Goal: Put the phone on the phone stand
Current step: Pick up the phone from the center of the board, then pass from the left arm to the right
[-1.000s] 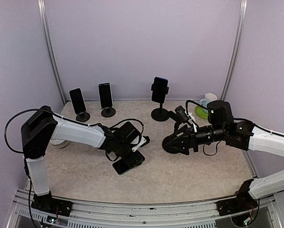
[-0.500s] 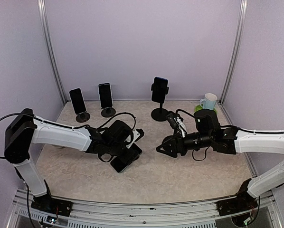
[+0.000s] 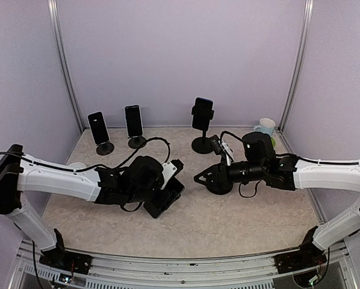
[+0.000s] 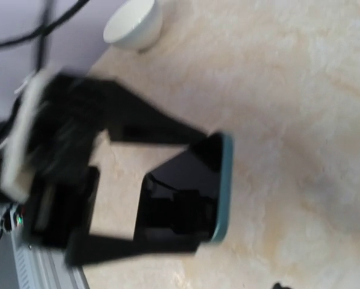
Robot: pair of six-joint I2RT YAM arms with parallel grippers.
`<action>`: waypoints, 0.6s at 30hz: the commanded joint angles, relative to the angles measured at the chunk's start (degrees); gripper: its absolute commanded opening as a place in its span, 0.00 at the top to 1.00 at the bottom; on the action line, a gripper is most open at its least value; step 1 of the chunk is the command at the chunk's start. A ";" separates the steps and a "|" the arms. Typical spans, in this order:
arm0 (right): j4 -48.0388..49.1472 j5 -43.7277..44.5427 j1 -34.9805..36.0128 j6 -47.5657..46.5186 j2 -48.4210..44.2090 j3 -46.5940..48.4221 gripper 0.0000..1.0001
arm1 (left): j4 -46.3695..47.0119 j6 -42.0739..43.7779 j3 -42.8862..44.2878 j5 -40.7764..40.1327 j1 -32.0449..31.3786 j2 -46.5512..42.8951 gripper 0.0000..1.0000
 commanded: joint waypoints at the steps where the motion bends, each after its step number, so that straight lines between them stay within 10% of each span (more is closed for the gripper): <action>1: 0.02 0.93 0.65 1.57 2.03 3.38 0.36 | 6.30 0.27 0.01 -3.94 -2.44 -4.24 0.45; 18: 1.35 -3.24 1.74 3.69 8.14 8.38 0.40 | 8.43 1.00 1.69 -9.10 -7.12 -6.60 0.45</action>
